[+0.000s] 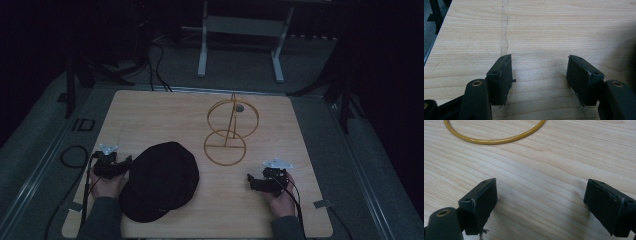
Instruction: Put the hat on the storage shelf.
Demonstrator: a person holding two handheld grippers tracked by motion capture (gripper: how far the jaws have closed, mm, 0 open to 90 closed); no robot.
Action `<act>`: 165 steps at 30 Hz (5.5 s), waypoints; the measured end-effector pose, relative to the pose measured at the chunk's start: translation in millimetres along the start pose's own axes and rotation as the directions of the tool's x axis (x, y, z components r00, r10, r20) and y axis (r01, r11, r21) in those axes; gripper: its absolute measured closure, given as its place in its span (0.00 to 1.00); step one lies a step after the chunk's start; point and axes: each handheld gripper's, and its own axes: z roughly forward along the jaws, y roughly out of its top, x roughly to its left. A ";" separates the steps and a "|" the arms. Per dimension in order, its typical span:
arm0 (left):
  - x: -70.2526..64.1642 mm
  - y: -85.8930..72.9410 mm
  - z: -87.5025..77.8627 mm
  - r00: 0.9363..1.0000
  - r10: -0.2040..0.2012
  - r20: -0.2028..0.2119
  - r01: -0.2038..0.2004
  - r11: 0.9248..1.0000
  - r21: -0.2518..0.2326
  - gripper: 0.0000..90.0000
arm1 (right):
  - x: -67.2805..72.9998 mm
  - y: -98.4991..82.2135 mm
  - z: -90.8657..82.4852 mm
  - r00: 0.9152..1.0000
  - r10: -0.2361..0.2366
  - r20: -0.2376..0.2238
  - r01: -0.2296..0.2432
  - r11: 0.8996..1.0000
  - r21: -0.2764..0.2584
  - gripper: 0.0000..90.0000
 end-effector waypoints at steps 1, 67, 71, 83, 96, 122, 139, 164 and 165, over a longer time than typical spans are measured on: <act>0.0 0.0 0.0 1.000 0.000 0.000 0.000 1.000 0.000 0.42 | 0.0 0.0 0.0 1.000 0.000 0.000 0.000 1.000 0.000 0.13; 7.5 44.5 -74.7 0.972 -0.049 0.228 -0.013 0.964 0.264 0.52 | 0.0 0.0 0.1 1.000 0.000 0.000 0.000 1.000 -0.001 0.13; 3.7 46.9 -76.0 0.967 -0.057 0.248 -0.015 0.960 0.278 0.52 | 0.0 0.0 0.1 1.000 0.000 0.000 0.000 1.000 -0.001 0.13; -9.3 51.9 -74.6 0.958 -0.043 0.282 -0.048 0.950 0.308 0.51 | 0.0 0.0 0.1 1.000 0.001 0.000 -0.001 1.000 -0.001 0.13; -24.5 49.6 -58.6 0.951 -0.035 0.306 -0.083 0.928 0.364 0.50 | 0.1 0.0 0.1 1.000 0.002 0.000 -0.002 1.000 -0.001 0.13; -46.3 49.2 -26.7 0.955 -0.008 0.296 -0.129 0.889 0.440 0.77 | 0.1 0.2 0.2 1.000 0.001 0.000 -0.001 1.000 -0.001 0.13; -41.1 57.7 -30.3 0.916 -0.040 0.398 -0.153 0.884 0.442 0.86 | 0.1 0.2 0.2 1.000 0.000 0.000 0.000 1.000 -0.001 0.13; -31.7 90.5 -52.3 0.899 -0.037 0.435 -0.150 0.909 0.388 0.86 | 0.1 0.2 0.2 1.000 0.000 0.000 0.000 1.000 -0.001 0.13; -31.6 92.1 -52.8 0.900 -0.038 0.435 -0.148 0.911 0.386 0.86 | 0.1 0.2 0.2 1.000 0.000 0.000 0.000 1.000 -0.001 0.13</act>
